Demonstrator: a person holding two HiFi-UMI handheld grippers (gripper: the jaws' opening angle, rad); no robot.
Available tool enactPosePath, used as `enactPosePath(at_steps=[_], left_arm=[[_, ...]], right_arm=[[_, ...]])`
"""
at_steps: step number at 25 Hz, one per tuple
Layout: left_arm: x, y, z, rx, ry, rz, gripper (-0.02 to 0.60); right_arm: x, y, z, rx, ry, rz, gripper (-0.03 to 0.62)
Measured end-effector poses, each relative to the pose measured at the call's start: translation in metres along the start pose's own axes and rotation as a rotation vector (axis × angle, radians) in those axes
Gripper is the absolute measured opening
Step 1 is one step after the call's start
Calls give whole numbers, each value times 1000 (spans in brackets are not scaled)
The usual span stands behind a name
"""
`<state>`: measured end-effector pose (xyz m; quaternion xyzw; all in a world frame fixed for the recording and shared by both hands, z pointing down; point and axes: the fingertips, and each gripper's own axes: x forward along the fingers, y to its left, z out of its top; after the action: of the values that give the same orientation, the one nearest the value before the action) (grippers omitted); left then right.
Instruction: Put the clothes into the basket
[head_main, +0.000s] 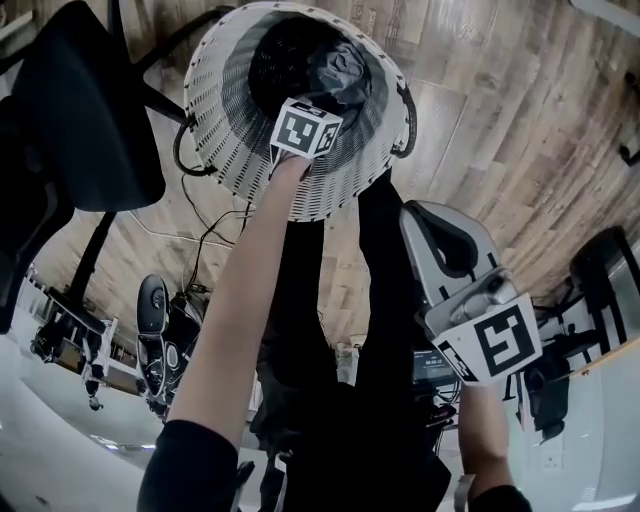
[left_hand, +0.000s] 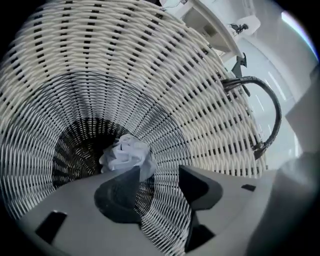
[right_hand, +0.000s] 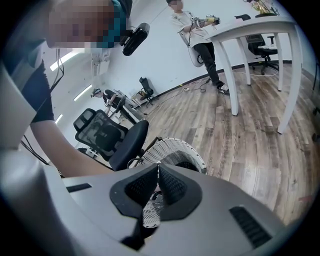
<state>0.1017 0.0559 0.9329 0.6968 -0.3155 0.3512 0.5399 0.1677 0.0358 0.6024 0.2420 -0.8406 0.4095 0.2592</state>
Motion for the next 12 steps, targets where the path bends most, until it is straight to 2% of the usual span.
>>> enactPosePath(at_steps=[12], left_arm=[[-91,-37,9,3,-31,-24,236]], right_arm=[[-36,52,52,-113,-14,-16,17]])
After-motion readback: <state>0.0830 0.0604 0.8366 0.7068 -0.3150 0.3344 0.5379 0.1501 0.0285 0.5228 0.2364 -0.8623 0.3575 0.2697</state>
